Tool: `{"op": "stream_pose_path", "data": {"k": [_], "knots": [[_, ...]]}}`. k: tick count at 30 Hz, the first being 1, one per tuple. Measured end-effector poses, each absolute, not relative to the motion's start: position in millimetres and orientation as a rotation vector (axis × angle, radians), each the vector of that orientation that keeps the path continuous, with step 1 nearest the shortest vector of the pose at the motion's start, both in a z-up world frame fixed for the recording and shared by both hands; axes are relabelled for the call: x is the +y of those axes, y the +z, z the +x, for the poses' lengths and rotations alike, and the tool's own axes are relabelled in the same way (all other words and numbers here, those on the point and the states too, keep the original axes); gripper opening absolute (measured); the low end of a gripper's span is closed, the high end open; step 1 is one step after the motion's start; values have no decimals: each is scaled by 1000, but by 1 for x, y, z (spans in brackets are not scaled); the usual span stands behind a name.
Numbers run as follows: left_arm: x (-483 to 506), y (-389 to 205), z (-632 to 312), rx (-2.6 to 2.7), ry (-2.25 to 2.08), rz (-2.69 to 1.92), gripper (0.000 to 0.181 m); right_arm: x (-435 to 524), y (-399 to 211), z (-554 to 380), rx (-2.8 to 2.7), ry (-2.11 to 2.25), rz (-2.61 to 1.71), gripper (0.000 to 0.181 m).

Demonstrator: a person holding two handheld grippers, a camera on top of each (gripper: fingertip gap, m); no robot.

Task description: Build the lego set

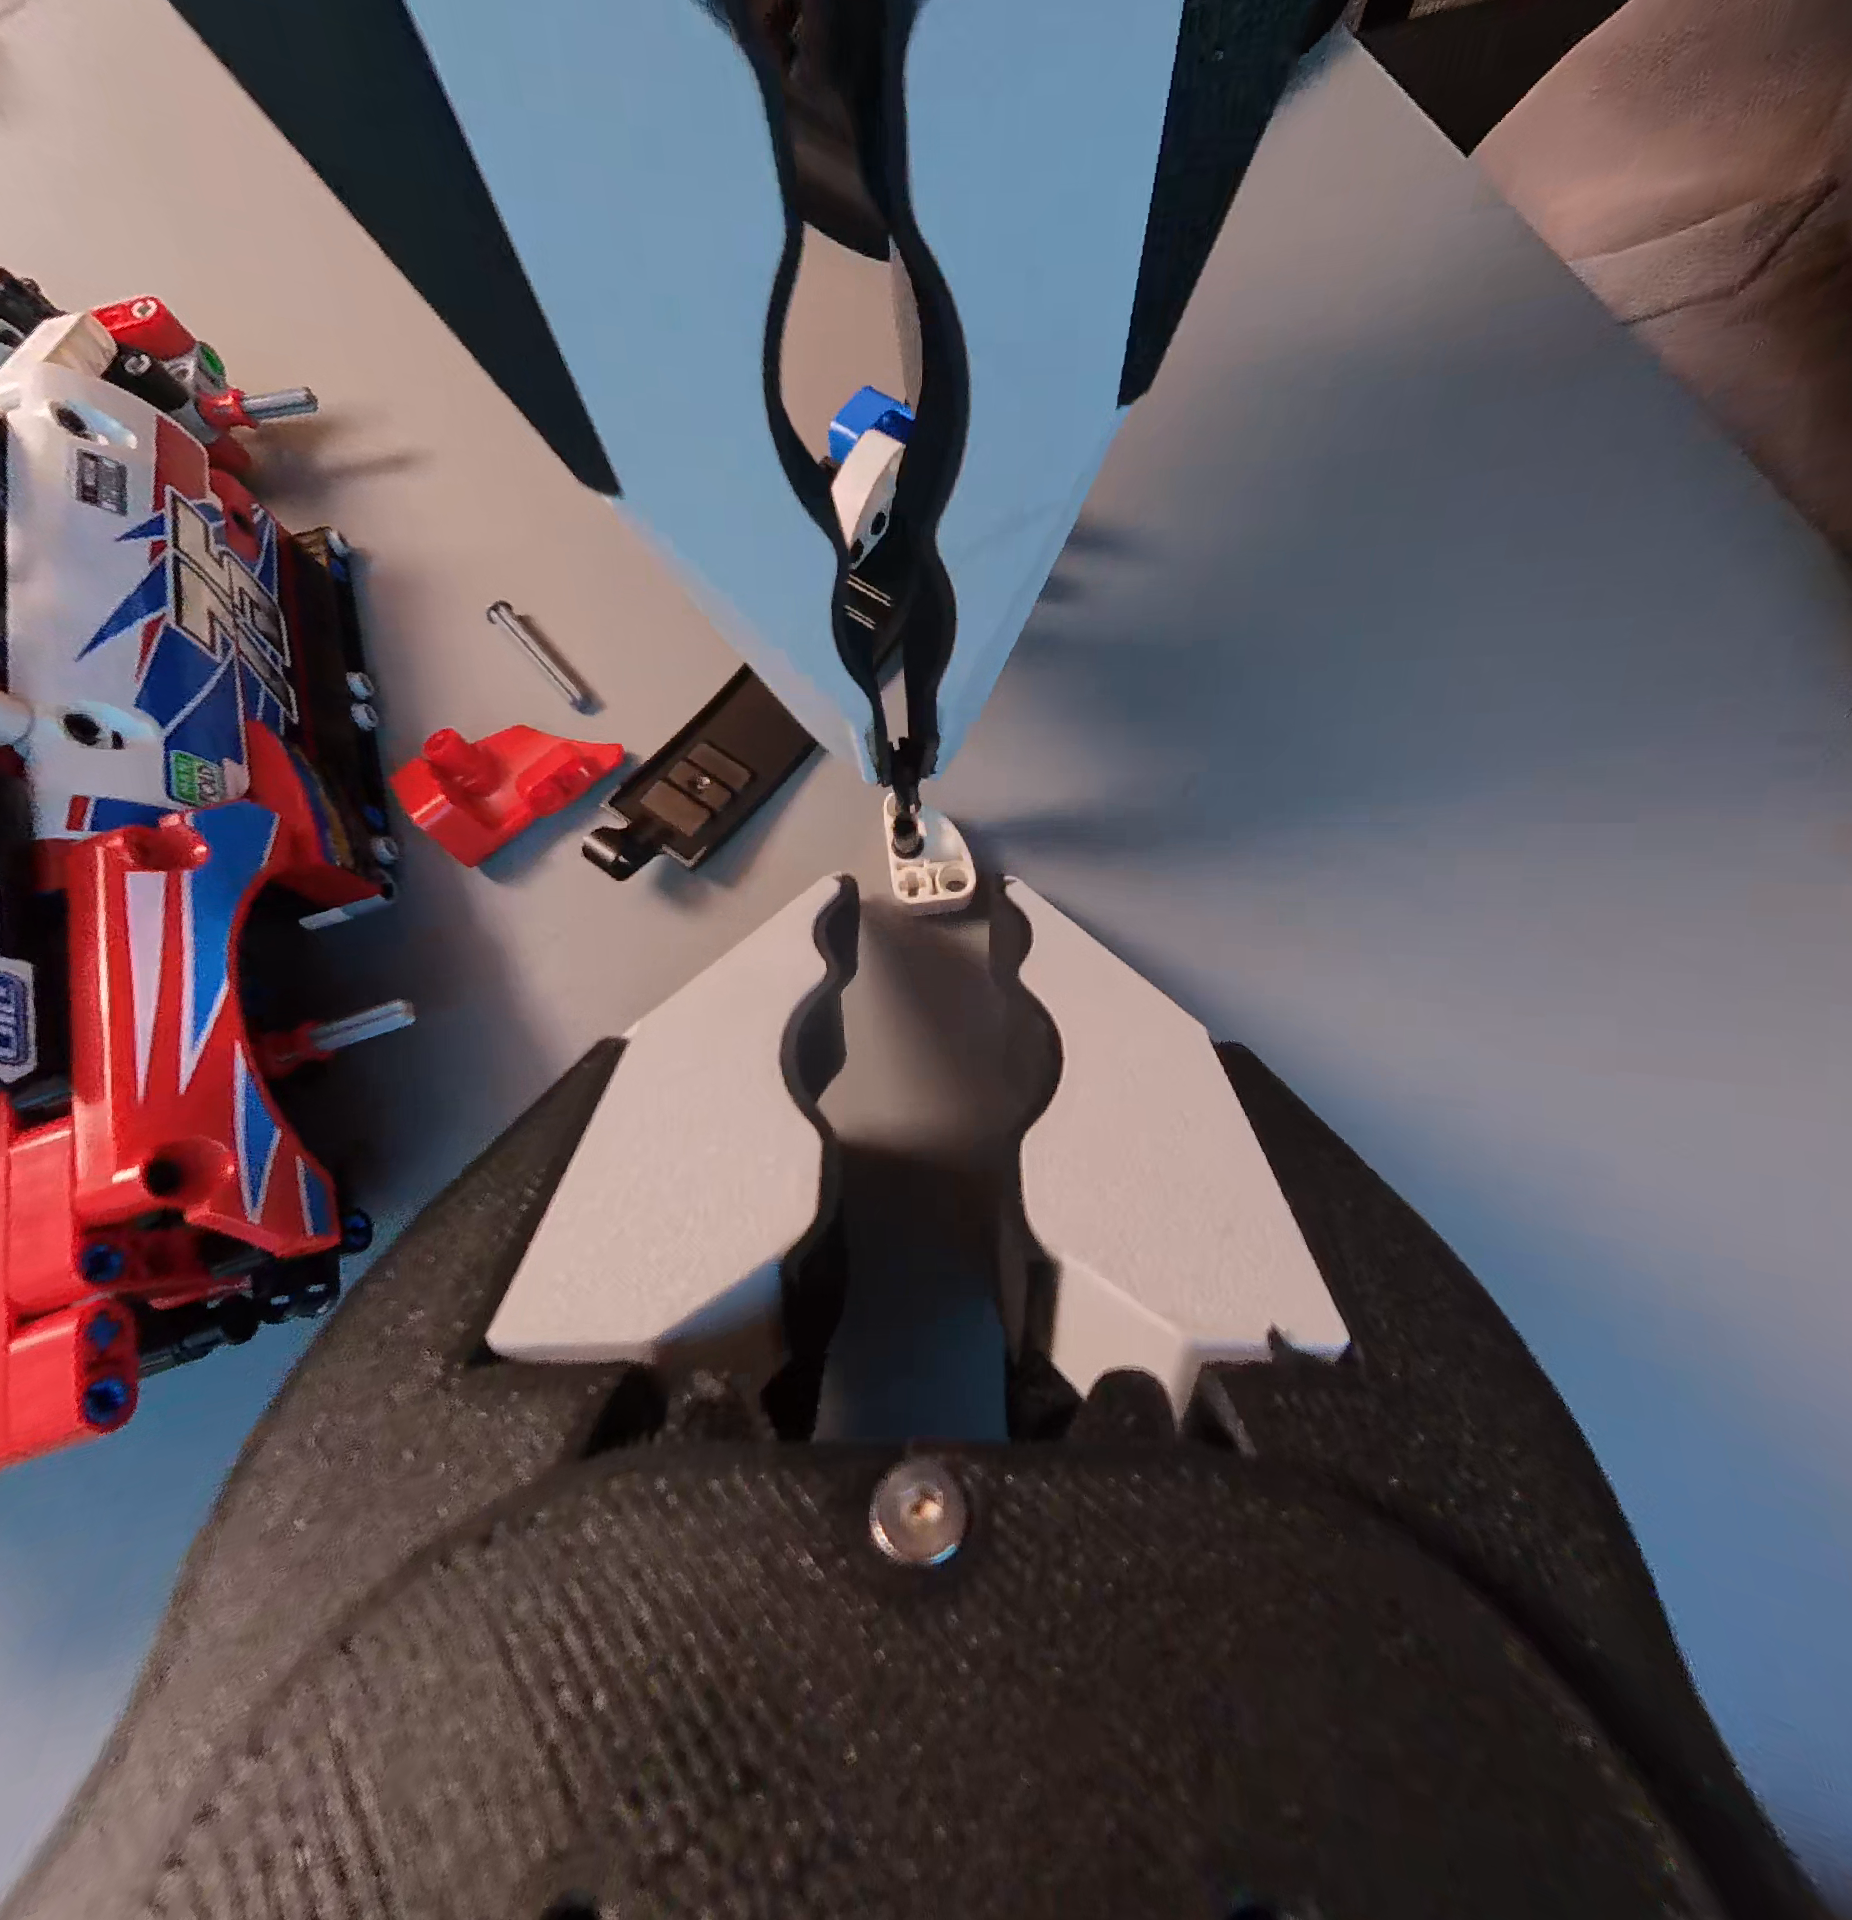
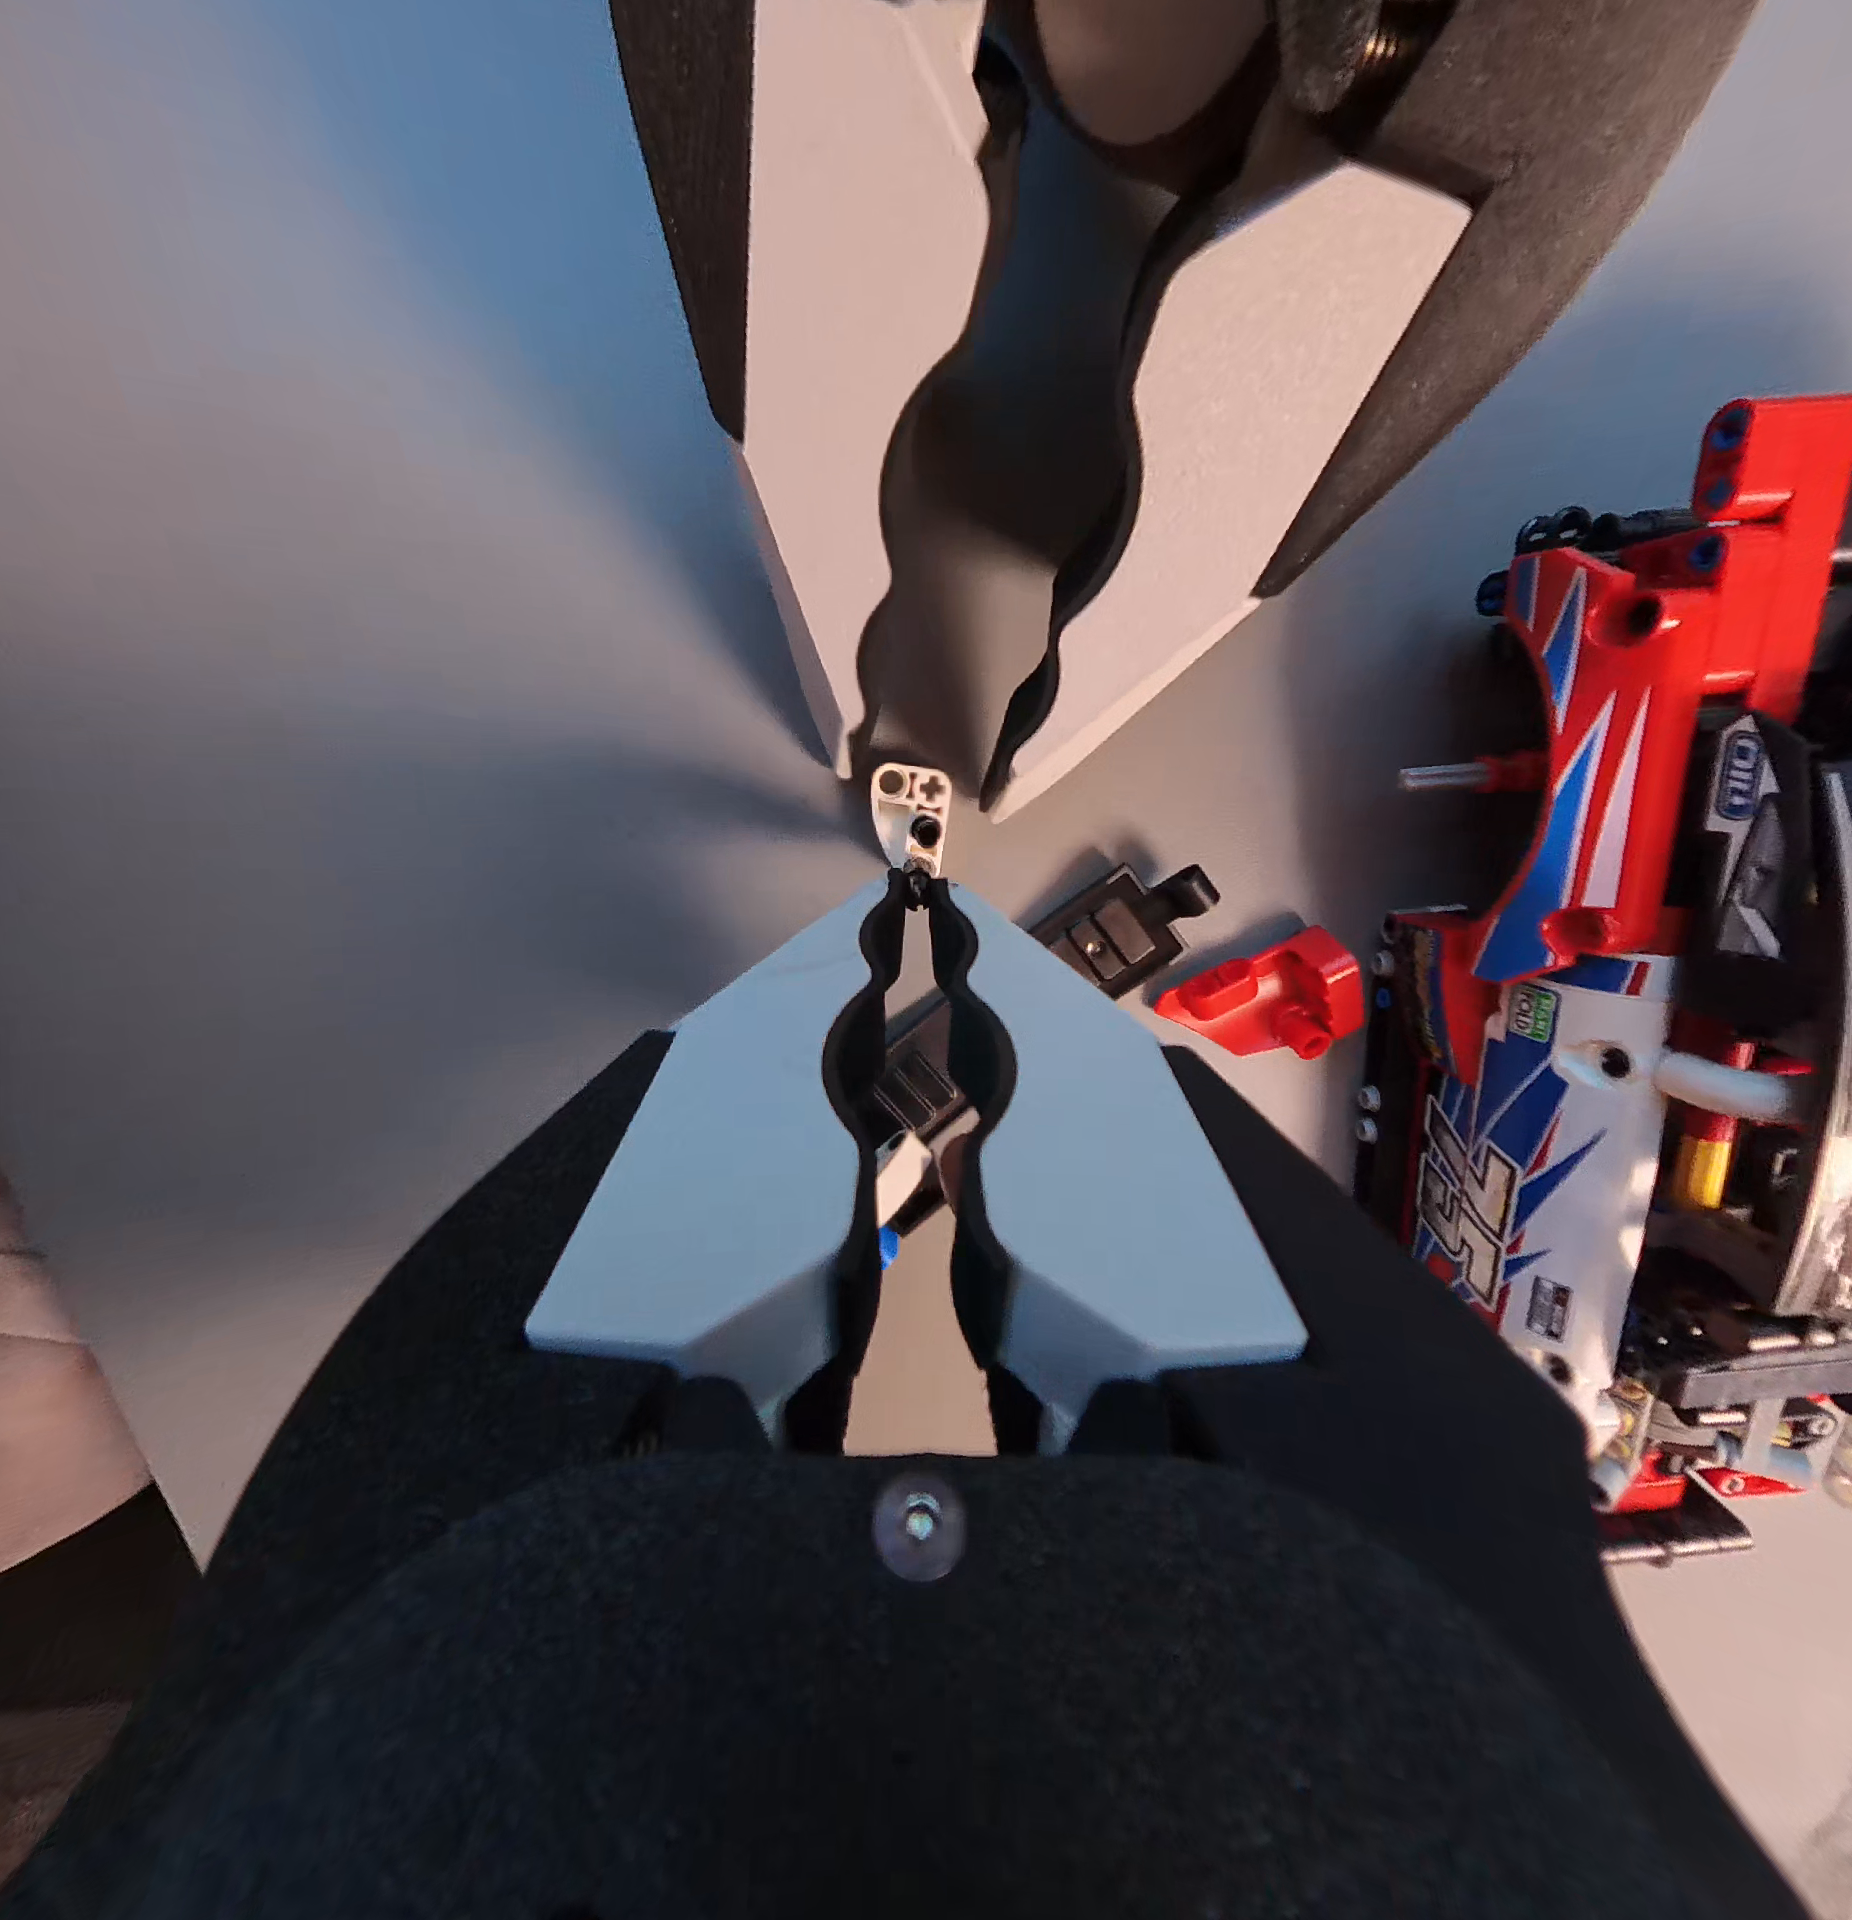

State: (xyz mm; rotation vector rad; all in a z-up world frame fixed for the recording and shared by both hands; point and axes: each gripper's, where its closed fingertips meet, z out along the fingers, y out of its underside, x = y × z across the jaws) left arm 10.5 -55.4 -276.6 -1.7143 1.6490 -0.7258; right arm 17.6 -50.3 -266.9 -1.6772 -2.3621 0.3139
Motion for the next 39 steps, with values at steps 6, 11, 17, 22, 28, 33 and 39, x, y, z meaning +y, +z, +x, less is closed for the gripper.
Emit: {"op": "stream_pose_path", "data": {"k": [6, 11, 17, 22, 28, 33, 39], "knots": [[-54, -276, 12, 1658, -736, -1710, 13, -49, -268, 19, -2456, 227, -1590, 1], [-55, -276, 13, 1676, -767, -1706, 13, -51, -268, 20, -2564, 167, -1411, 2], [-55, -276, 14, 1684, -801, -1712, 13, -53, -268, 21, -2732, 45, -1089, 2], [-55, -276, 17, 1689, -810, -1708, 14, -54, -269, 21, -2827, 9, -914, 2], [-55, -276, 17, 1691, -820, -1713, 13, -55, -269, 19, -2848, 45, -961, 2], [-54, -276, 17, 1689, -805, -1707, 14, -54, -270, 19, -2739, 103, -1282, 2], [-54, -275, 17, 1668, -841, -1744, 13, -54, -271, 18, -2575, 192, -1517, 1]]}}
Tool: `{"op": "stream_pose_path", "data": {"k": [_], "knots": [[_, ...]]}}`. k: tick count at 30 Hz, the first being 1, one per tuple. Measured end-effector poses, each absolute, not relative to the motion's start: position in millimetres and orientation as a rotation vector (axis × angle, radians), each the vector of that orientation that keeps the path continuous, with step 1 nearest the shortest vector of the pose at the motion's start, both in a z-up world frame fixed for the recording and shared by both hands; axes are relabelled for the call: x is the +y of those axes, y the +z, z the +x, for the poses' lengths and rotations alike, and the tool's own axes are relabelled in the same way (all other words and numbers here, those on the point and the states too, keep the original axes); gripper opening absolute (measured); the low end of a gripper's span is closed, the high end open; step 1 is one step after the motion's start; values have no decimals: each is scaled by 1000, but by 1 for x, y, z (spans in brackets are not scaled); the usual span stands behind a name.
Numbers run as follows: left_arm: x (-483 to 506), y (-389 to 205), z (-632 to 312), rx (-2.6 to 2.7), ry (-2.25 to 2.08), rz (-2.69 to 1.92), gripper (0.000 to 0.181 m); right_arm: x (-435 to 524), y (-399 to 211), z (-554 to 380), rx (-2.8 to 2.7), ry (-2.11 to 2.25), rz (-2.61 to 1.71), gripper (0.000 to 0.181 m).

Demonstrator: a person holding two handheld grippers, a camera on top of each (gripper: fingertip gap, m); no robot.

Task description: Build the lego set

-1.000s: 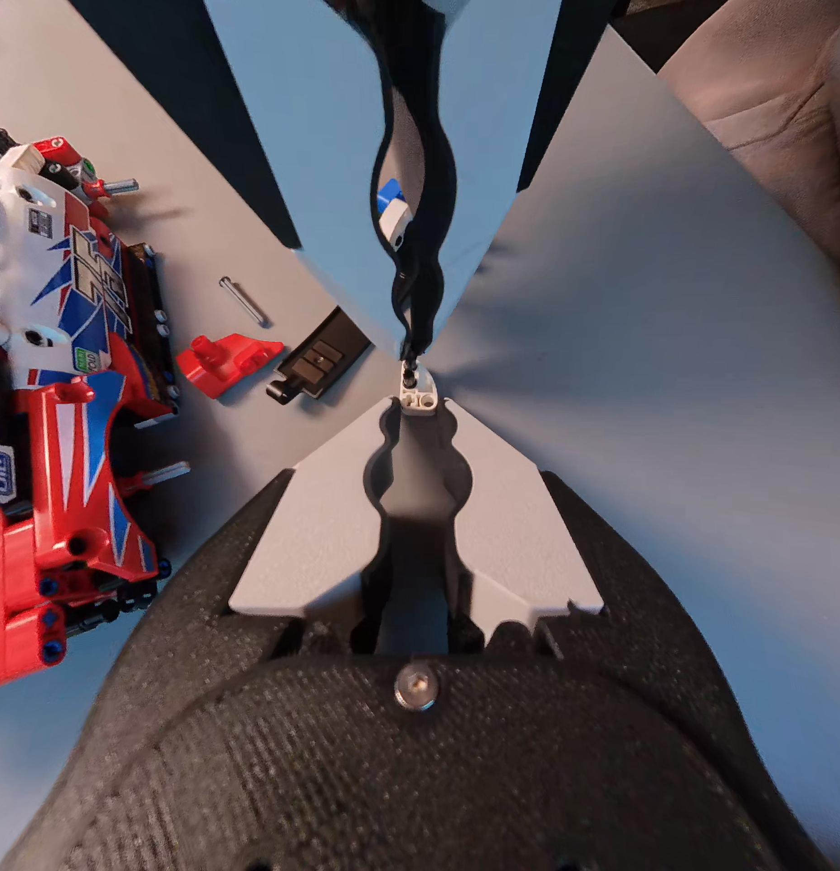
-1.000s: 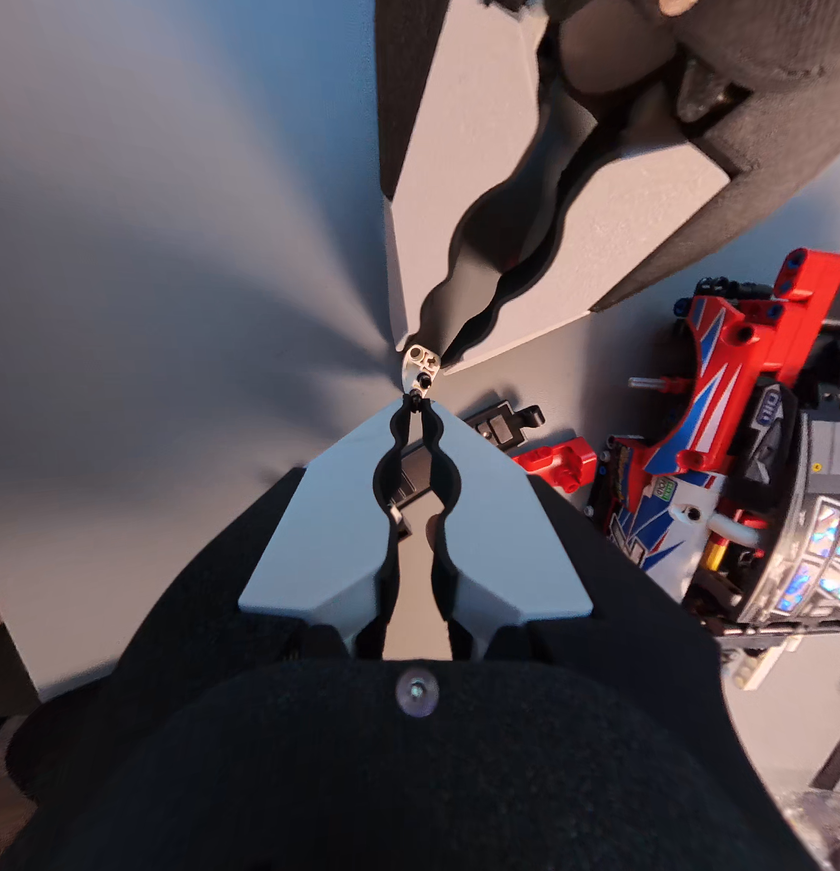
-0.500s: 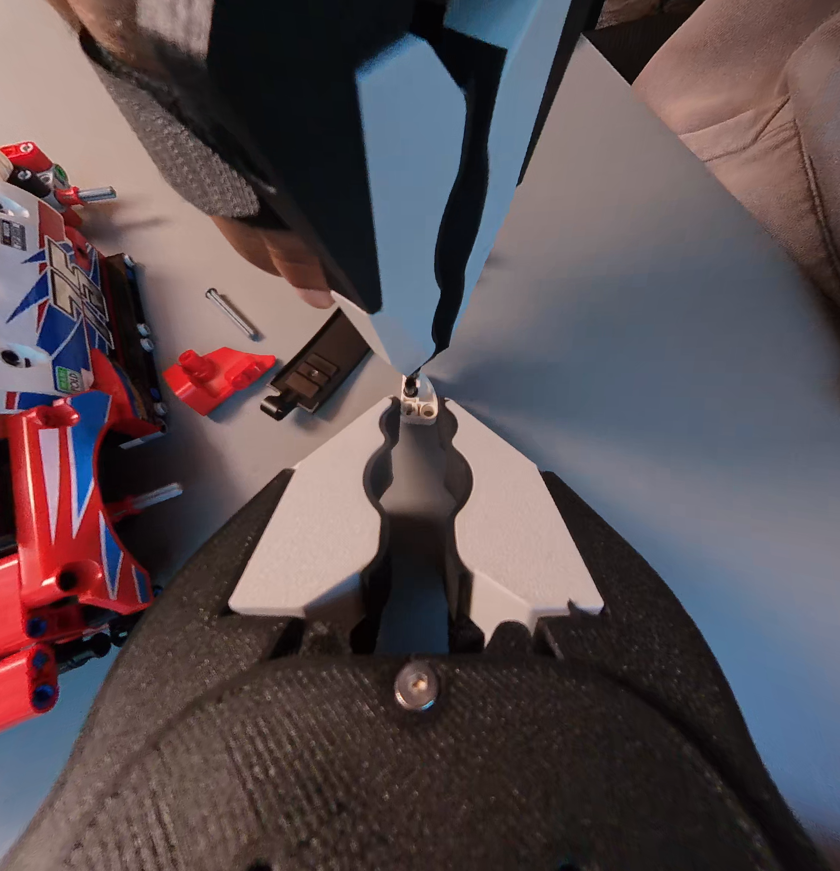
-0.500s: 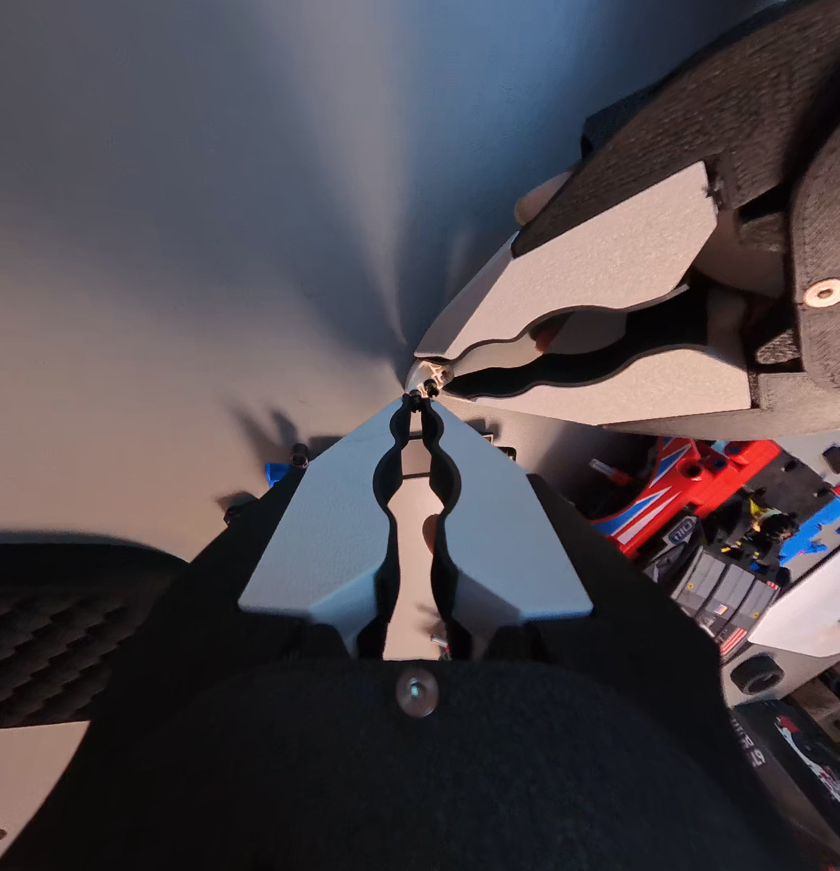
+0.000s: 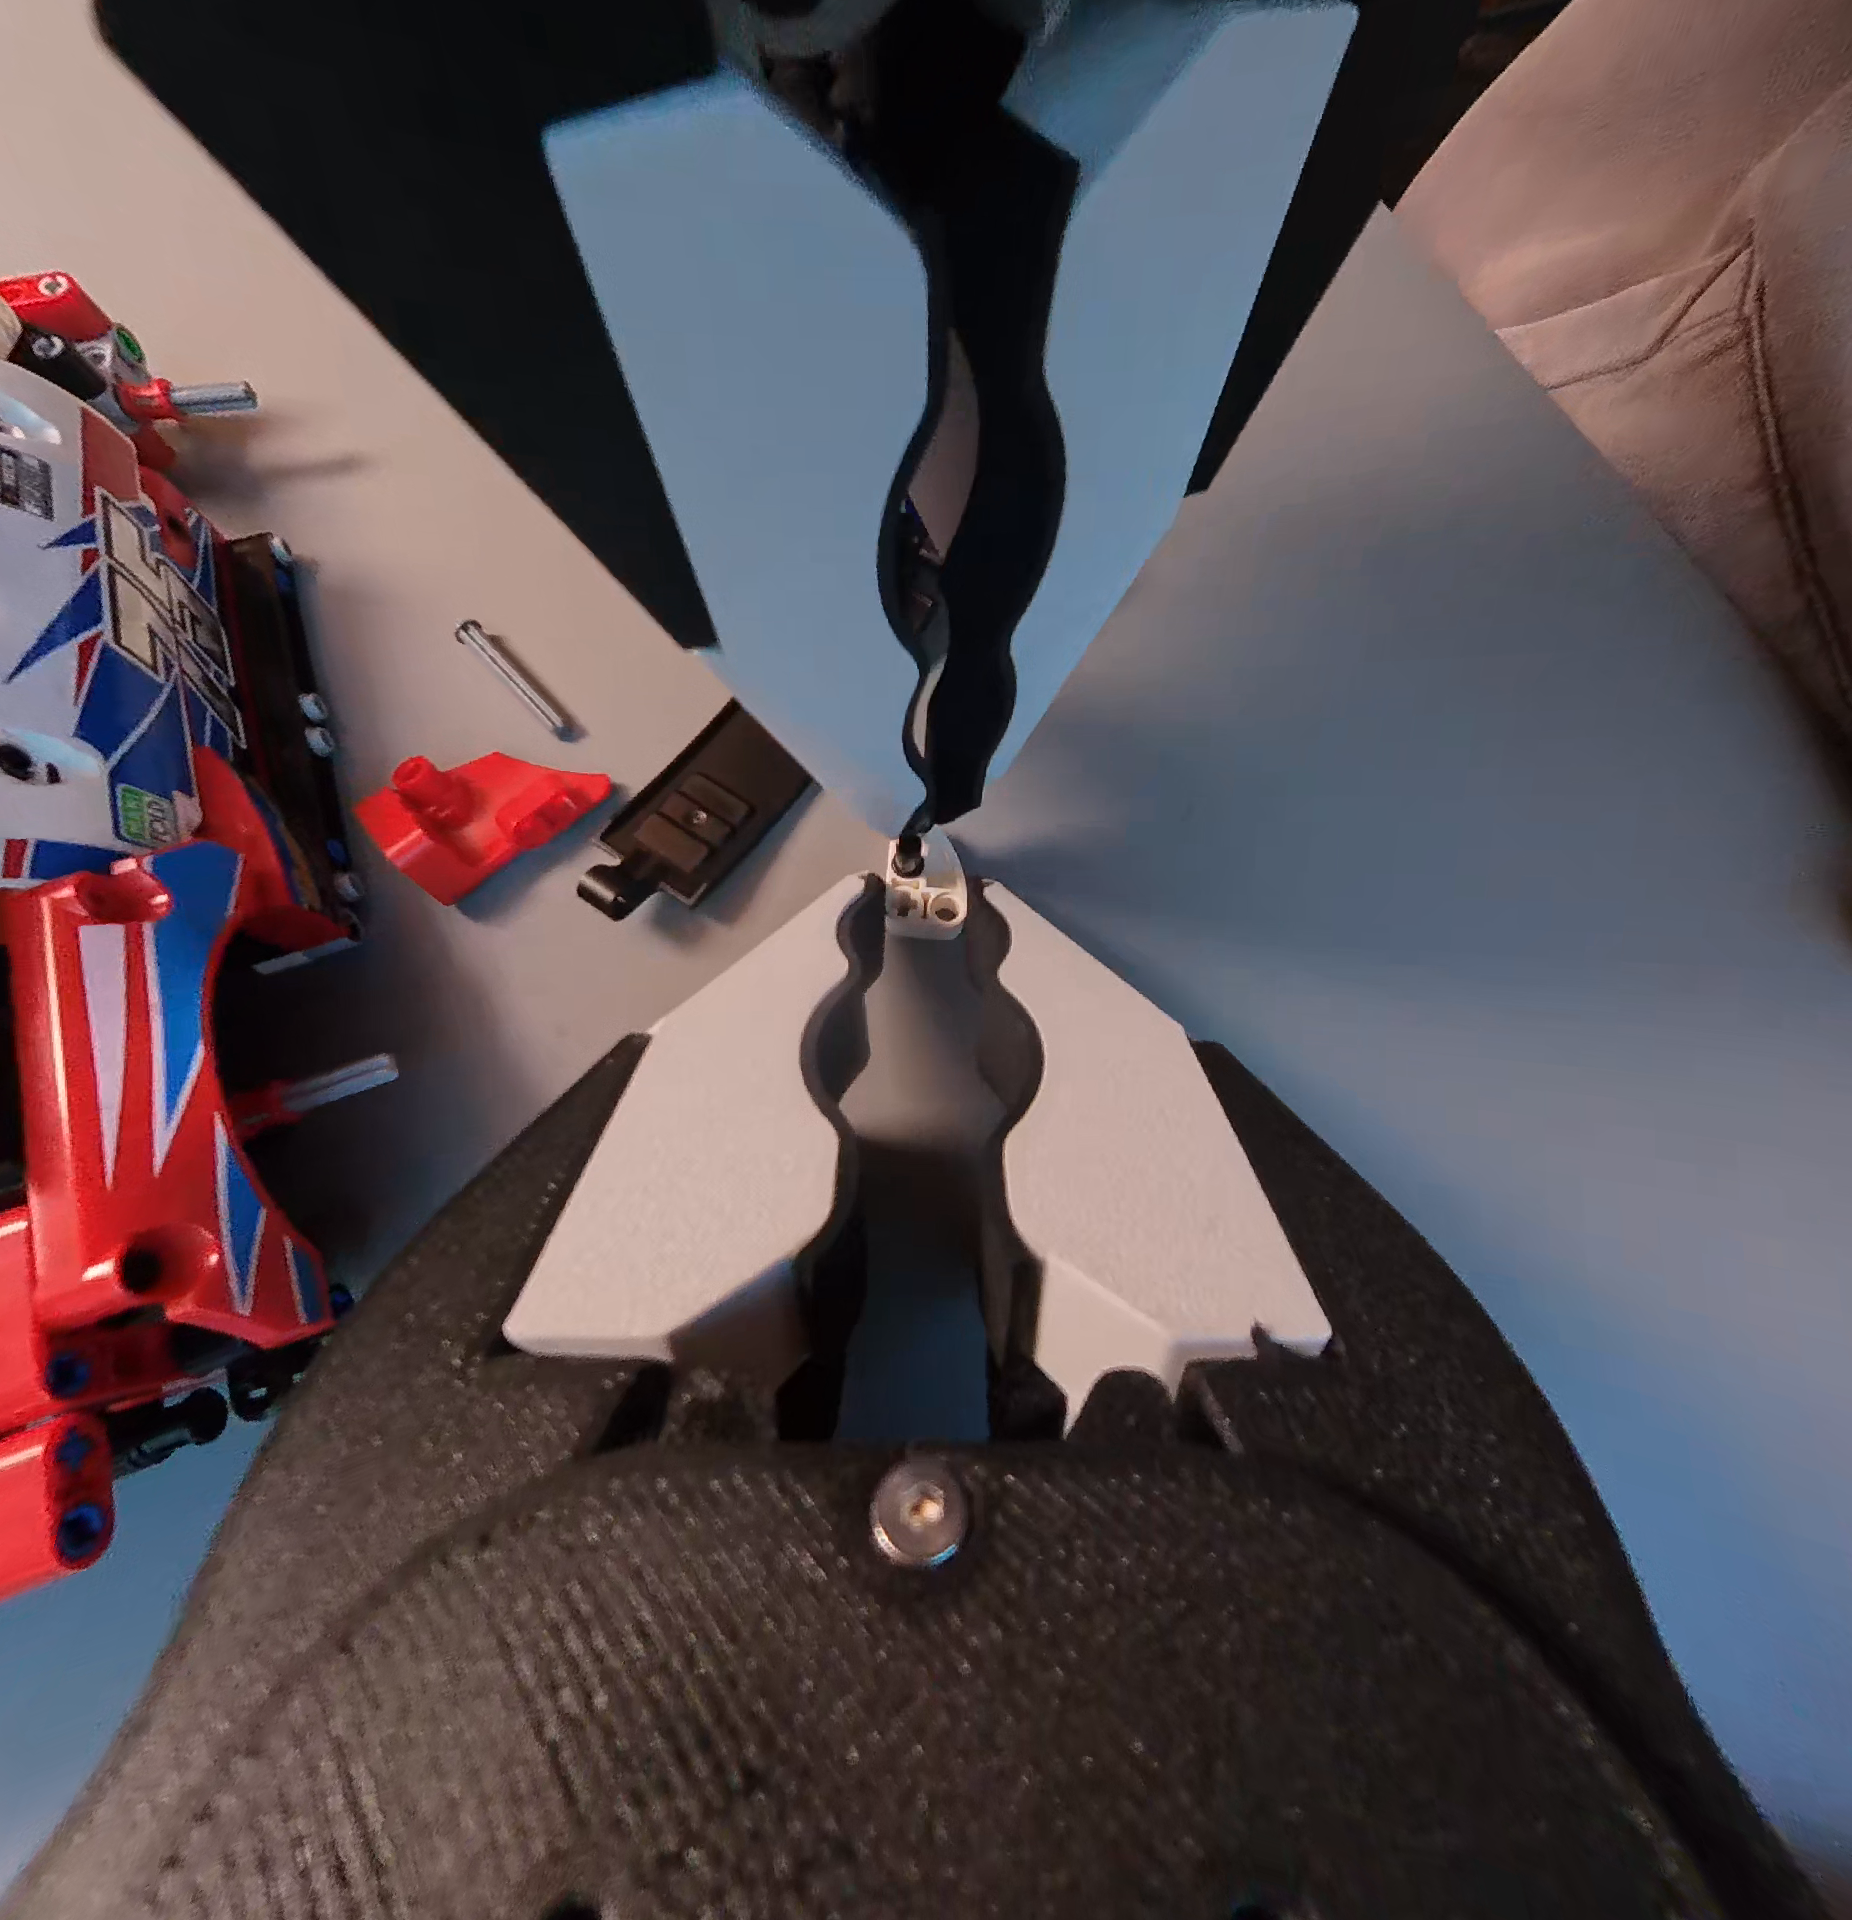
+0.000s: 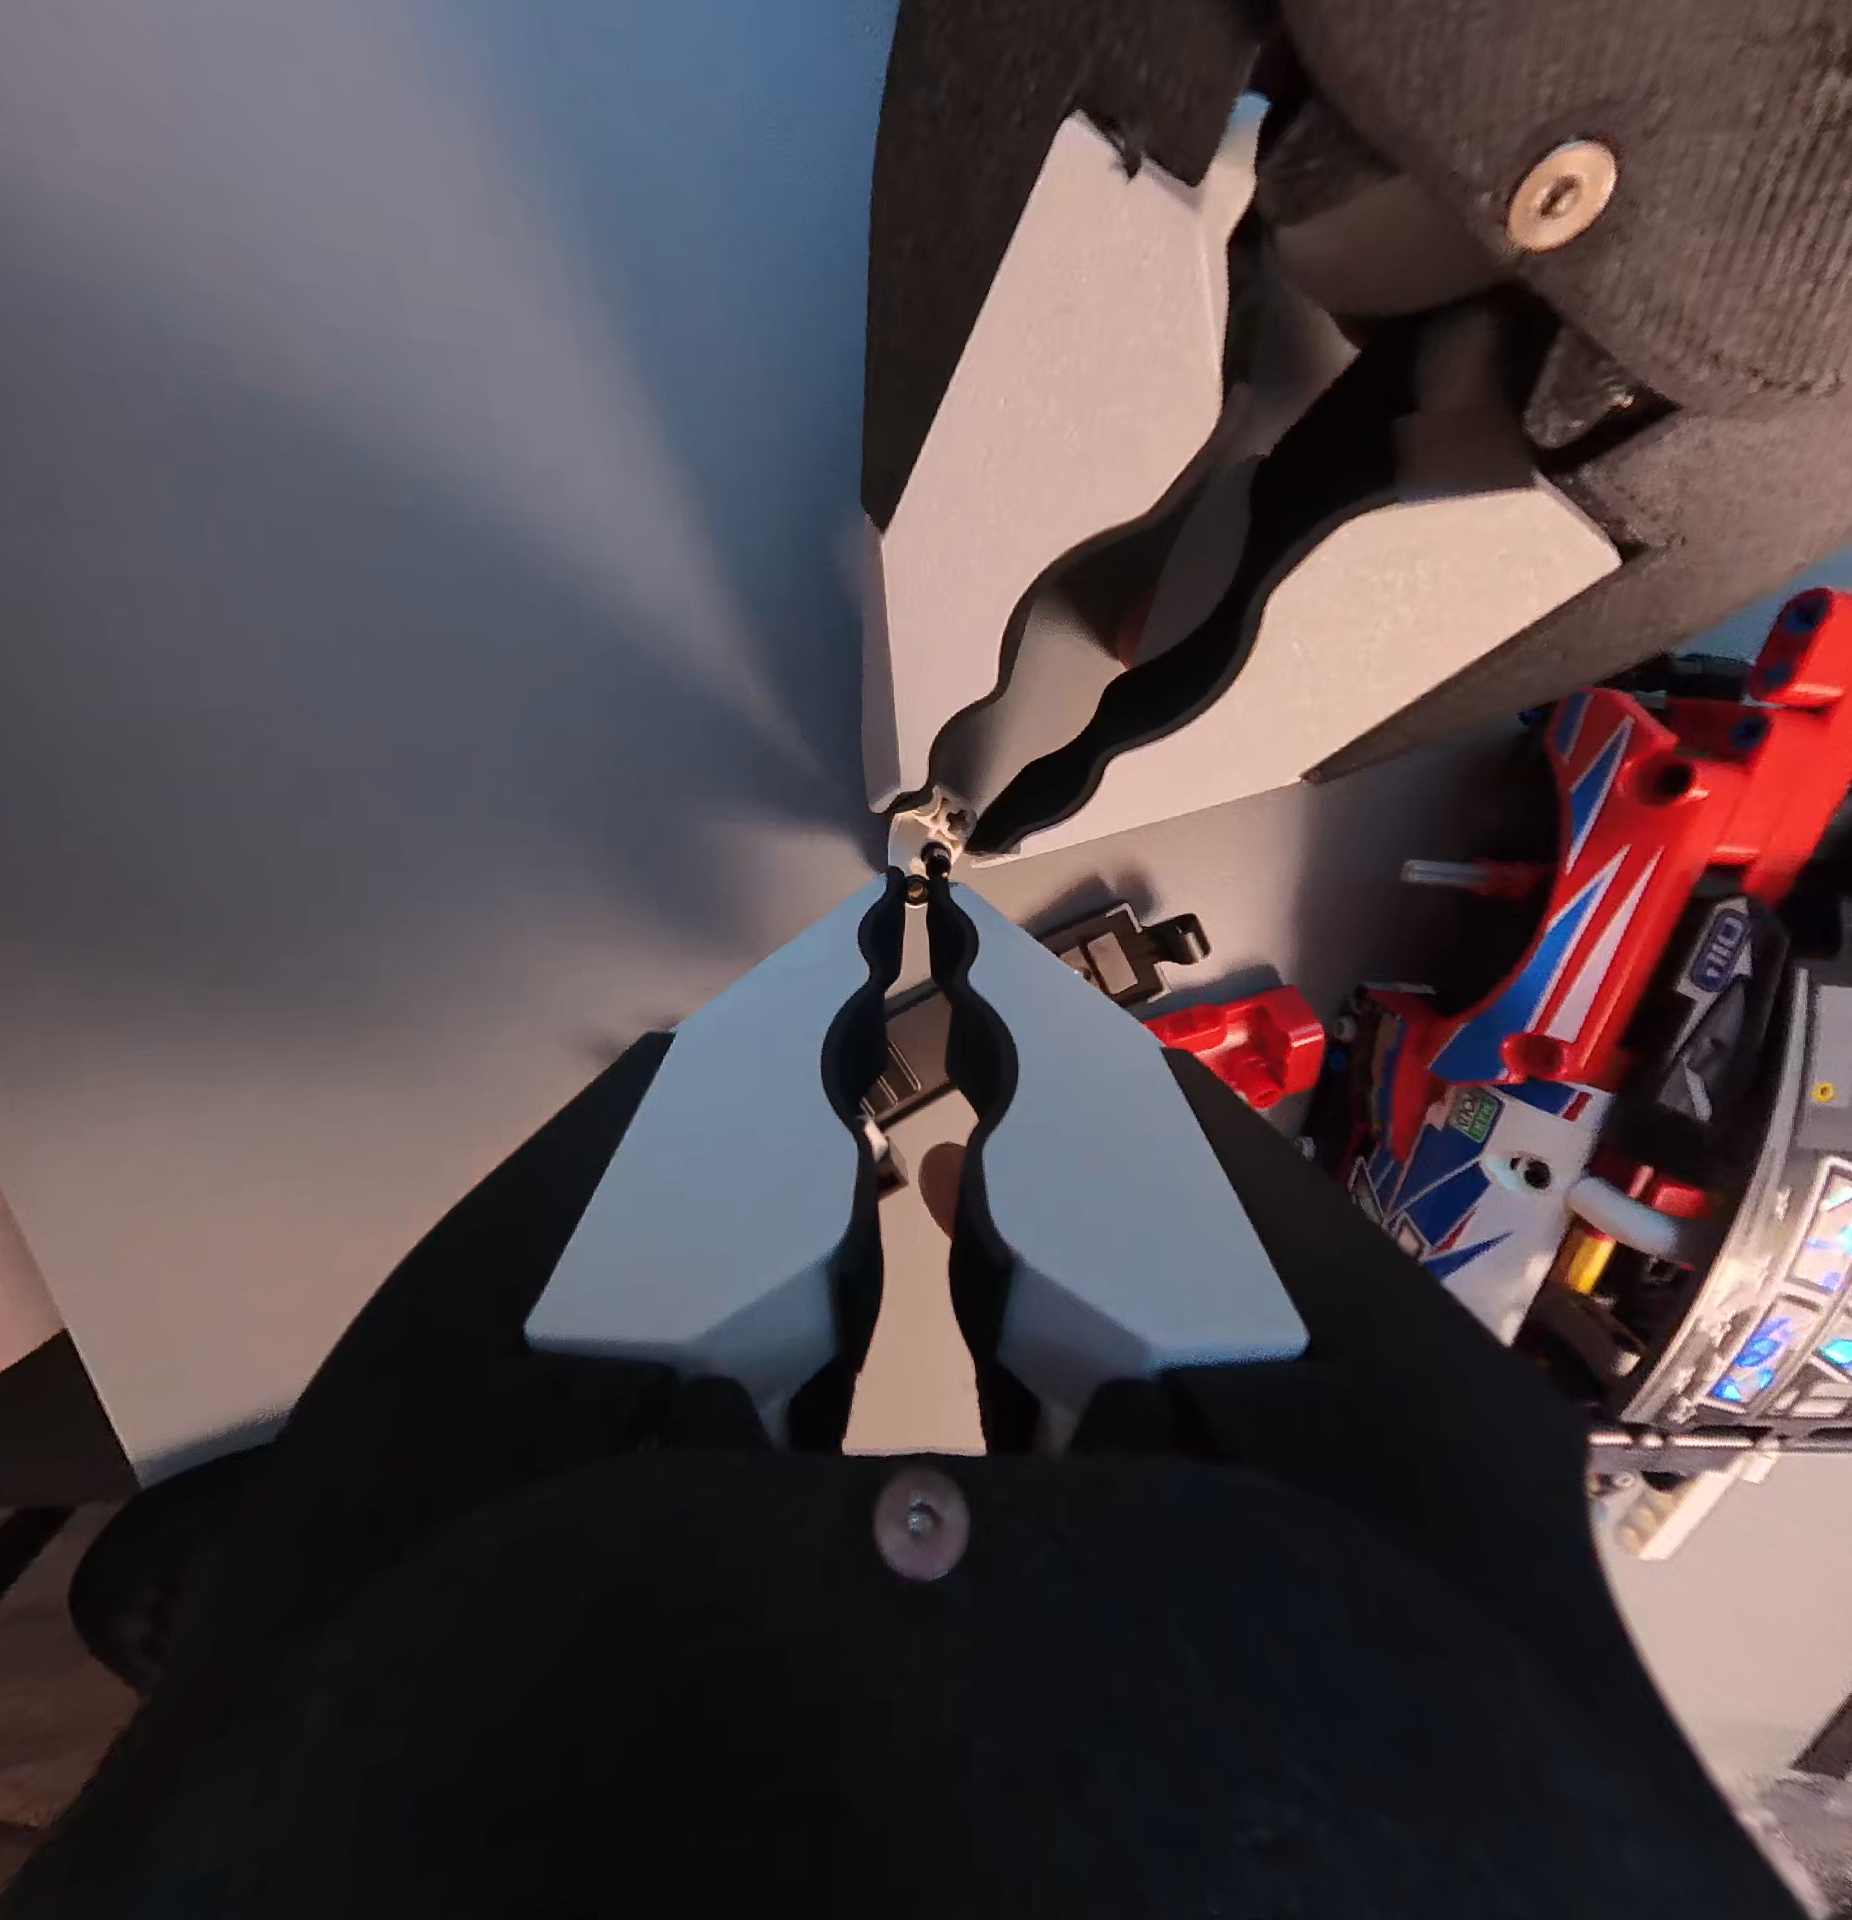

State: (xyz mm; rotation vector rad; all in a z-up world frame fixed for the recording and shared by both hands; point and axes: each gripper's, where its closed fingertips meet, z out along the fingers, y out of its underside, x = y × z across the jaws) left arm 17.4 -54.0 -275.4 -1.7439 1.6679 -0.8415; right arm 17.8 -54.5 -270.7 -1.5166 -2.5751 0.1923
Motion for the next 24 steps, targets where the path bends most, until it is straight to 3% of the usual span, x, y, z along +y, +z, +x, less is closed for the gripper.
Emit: {"op": "stream_pose_path", "data": {"k": [24], "knots": [[-53, -275, 18, 1646, -816, -1750, 14, -51, -276, 21, -2265, 363, -1896, 2]]}}
